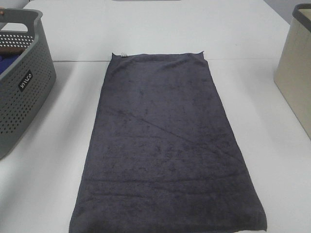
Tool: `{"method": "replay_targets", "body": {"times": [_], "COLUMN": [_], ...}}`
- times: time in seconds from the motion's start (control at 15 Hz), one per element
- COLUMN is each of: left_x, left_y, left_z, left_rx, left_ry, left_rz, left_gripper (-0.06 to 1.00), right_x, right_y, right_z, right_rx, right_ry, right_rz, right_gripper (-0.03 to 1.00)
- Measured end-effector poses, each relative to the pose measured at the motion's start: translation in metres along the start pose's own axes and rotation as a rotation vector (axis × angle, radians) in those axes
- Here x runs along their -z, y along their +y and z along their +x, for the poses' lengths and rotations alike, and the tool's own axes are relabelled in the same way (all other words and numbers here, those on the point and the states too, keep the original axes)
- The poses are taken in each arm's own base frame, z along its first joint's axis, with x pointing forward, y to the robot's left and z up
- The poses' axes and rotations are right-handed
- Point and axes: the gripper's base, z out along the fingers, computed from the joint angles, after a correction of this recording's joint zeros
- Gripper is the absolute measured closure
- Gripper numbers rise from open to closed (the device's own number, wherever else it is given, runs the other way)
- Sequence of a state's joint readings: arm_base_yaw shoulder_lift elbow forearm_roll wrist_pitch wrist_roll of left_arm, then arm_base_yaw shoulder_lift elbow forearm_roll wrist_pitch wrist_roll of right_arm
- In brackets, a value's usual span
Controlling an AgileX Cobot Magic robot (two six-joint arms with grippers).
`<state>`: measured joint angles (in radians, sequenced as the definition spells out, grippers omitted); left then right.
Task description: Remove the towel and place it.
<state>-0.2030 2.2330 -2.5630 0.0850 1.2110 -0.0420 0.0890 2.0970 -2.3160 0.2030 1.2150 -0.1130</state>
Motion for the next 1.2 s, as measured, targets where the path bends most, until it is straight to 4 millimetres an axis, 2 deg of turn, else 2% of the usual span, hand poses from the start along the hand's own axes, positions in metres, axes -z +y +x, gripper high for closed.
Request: {"method": "replay_targets", "body": {"times": [0.27, 0.4, 0.47, 0.6, 0.67, 0.93, 1.0, 1.2], "left_x": [0.039, 0.058, 0.069, 0.096, 0.107, 0.184, 0.194, 0.238], "left_y": [0.063, 0.094, 0.101, 0.098, 0.093, 0.076, 0.074, 0.066], "left_z": [-0.003, 0.013, 0.025, 0.055, 0.077, 0.155, 0.164, 0.212], "left_rx": [0.123, 0.184, 0.197, 0.205, 0.206, 0.206, 0.206, 0.182], "left_ry": [-0.042, 0.012, 0.051, 0.129, 0.182, 0.144, 0.126, 0.04], "left_rz": [-0.079, -0.129, -0.141, -0.14, -0.136, -0.153, -0.158, -0.206], "left_gripper": [0.13, 0.13, 0.13, 0.13, 0.13, 0.13, 0.13, 0.13], "right_x": [0.046, 0.069, 0.076, 0.105, 0.121, 0.173, 0.178, 0.198], "right_y": [-0.012, -0.016, -0.016, -0.004, 0.002, 0.026, 0.028, 0.038], "right_z": [0.004, 0.019, 0.033, 0.064, 0.082, 0.17, 0.182, 0.249], "right_rx": [-0.038, -0.055, -0.061, -0.065, -0.069, -0.088, -0.093, -0.085], "right_ry": [-0.059, -0.048, -0.018, 0.003, 0.004, -0.005, -0.007, -0.039], "right_rz": [0.098, 0.121, 0.129, 0.122, 0.108, 0.101, 0.102, 0.122], "right_gripper": [0.2, 0.2, 0.2, 0.2, 0.21, 0.21, 0.21, 0.21]}}
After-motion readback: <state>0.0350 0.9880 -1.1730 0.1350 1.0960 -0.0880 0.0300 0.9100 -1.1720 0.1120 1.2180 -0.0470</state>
